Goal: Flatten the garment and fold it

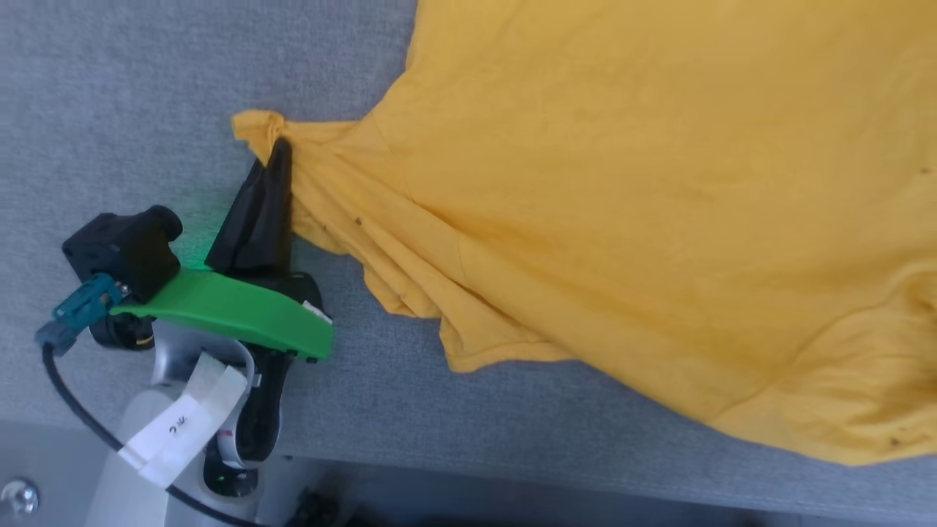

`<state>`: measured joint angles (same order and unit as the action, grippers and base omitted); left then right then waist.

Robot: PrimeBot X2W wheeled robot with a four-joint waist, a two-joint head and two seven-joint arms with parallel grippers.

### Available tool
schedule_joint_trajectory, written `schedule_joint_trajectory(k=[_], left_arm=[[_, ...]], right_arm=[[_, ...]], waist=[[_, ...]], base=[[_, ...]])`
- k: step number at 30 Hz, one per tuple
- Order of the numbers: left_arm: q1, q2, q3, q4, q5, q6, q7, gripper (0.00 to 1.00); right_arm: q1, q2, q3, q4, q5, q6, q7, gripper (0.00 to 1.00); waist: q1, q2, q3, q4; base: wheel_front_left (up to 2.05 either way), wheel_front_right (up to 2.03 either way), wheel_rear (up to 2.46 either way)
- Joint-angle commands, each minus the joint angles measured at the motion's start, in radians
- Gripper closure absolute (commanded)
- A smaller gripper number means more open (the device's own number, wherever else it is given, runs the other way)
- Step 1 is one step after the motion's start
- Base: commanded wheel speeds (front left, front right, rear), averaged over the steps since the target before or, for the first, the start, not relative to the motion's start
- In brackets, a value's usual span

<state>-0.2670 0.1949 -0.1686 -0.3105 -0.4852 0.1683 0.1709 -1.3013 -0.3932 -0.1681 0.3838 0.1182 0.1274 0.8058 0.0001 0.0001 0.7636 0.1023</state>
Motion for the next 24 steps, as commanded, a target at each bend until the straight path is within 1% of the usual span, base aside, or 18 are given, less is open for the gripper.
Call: schedule_joint_trajectory(k=[1, 4, 5, 8, 12, 16, 19, 22, 24], left_arm=[[0.046, 0.019, 0.011, 0.057, -0.007, 0.019, 0.026, 1.0], [0.063, 0.029, 0.02, 0.081, -0.011, 0.023, 0.029, 1.0], [0.074, 0.036, 0.026, 0.092, -0.009, 0.028, 0.034, 1.0], [0.09, 0.04, 0.031, 0.101, -0.014, 0.034, 0.04, 1.0], [0.111, 0.045, 0.046, 0.114, -0.022, 0.047, 0.045, 1.0], [0.126, 0.041, 0.05, 0.123, -0.029, 0.056, 0.049, 1.0], [0.13, 0.036, 0.047, 0.134, -0.034, 0.059, 0.051, 1.0], [0.135, 0.034, 0.048, 0.142, -0.038, 0.063, 0.052, 1.0], [0.137, 0.033, 0.049, 0.148, -0.042, 0.065, 0.054, 1.0]], right_arm=[[0.035, -0.023, 0.005, -0.019, 0.015, 0.003, -0.017, 1.0], [0.11, -0.066, 0.038, -0.052, 0.059, 0.003, -0.04, 1.0], [0.17, -0.096, 0.068, -0.071, 0.101, 0.003, -0.046, 1.0], [0.286, -0.111, 0.099, -0.139, 0.152, 0.003, -0.063, 1.0], [0.502, -0.103, 0.113, -0.241, 0.194, 0.003, -0.057, 1.0], [0.707, -0.044, 0.106, -0.33, 0.216, 0.003, -0.072, 1.0], [0.867, 0.02, 0.116, -0.369, 0.233, 0.003, -0.078, 1.0], [0.993, 0.089, 0.146, -0.378, 0.254, 0.003, -0.091, 1.0], [1.066, 0.134, 0.165, -0.357, 0.265, 0.003, -0.103, 1.0]], waist=[[-0.0001, -0.0001, -0.129, -0.075], [-0.0001, -0.0001, -0.221, -0.127], [-0.0001, -0.0001, -0.274, -0.16], [-0.0001, -0.0001, -0.34, -0.198], [-0.0001, -0.0001, -0.406, -0.247], [-0.0001, -0.0001, -0.441, -0.276], [-0.0001, -0.0001, -0.455, -0.282], [-0.0001, -0.0001, -0.461, -0.289], [-0.0001, -0.0001, -0.463, -0.289]], base=[[0.0, 0.0, 0.0], [0.0, 0.0, 0.0], [0.0, 0.0, 0.0], [0.0, 0.0, 0.0], [0.0, 0.0, 0.0], [0.0, 0.0, 0.0], [0.0, 0.0, 0.0], [0.0, 0.0, 0.0], [0.0, 0.0, 0.0]])
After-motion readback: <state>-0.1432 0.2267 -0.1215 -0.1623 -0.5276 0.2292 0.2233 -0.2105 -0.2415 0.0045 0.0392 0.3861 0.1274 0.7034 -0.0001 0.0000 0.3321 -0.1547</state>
